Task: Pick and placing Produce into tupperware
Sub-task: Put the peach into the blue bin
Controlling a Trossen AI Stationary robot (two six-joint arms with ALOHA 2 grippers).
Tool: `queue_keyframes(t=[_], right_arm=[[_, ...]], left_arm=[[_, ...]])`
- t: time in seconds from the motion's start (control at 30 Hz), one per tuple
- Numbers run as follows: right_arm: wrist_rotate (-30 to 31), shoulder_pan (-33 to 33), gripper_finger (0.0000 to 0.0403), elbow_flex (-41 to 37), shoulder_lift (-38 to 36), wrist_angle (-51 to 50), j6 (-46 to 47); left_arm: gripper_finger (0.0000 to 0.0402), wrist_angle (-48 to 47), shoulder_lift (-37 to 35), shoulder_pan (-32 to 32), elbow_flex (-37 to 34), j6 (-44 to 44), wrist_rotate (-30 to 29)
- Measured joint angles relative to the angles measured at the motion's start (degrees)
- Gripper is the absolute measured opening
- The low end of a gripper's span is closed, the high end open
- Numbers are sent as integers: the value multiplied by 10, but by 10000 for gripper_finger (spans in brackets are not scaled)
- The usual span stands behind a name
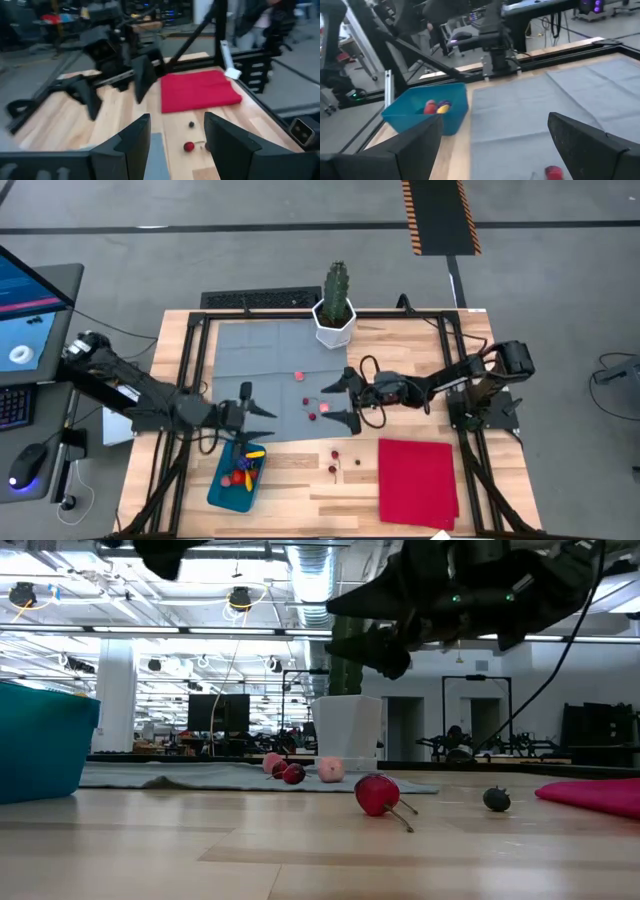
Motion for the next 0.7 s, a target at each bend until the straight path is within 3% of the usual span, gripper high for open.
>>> queue_keyframes(t=[0.17,0.27,0.4,0.57,0.7], right_arm=[[-19,-28,383,1,-16,-41,20],[-3,-38,383,37,-37,-188,17],[28,-43,383,109,-39,-376,-7],[22,-44,383,175,-37,-523,-28],[62,-55,383,208,-37,-592,-16]], left_arm=[[177,2,-16,118,0,-15,147],[177,2,-16,153,-9,-8,219],[177,78,-19,181,-54,0,227],[177,165,-59,211,-136,-27,257],[177,184,-99,217,-164,-97,233]])
